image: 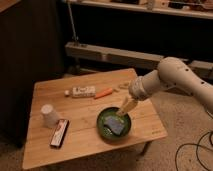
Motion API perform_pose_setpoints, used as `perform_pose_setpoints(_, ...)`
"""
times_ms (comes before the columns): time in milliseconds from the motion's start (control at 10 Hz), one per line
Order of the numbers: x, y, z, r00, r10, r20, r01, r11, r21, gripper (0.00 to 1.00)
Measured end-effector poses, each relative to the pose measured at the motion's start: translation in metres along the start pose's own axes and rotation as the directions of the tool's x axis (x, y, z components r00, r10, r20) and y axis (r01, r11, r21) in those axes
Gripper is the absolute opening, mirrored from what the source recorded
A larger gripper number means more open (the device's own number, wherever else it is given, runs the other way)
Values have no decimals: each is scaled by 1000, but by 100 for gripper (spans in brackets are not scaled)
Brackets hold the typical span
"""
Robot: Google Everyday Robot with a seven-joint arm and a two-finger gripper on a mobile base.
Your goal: Place the pepper in the ceramic bowl
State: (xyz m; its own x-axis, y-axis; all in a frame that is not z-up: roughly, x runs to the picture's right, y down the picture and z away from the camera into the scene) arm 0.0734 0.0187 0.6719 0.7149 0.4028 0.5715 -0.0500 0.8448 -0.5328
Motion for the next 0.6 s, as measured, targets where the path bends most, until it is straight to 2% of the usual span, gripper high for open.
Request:
perform_pose_setpoints(300,21,-63,17,992,-100,76,102,995,-22,80)
perform_pose_setpoints(600,29,-78,24,988,-127,92,130,991,-27,80)
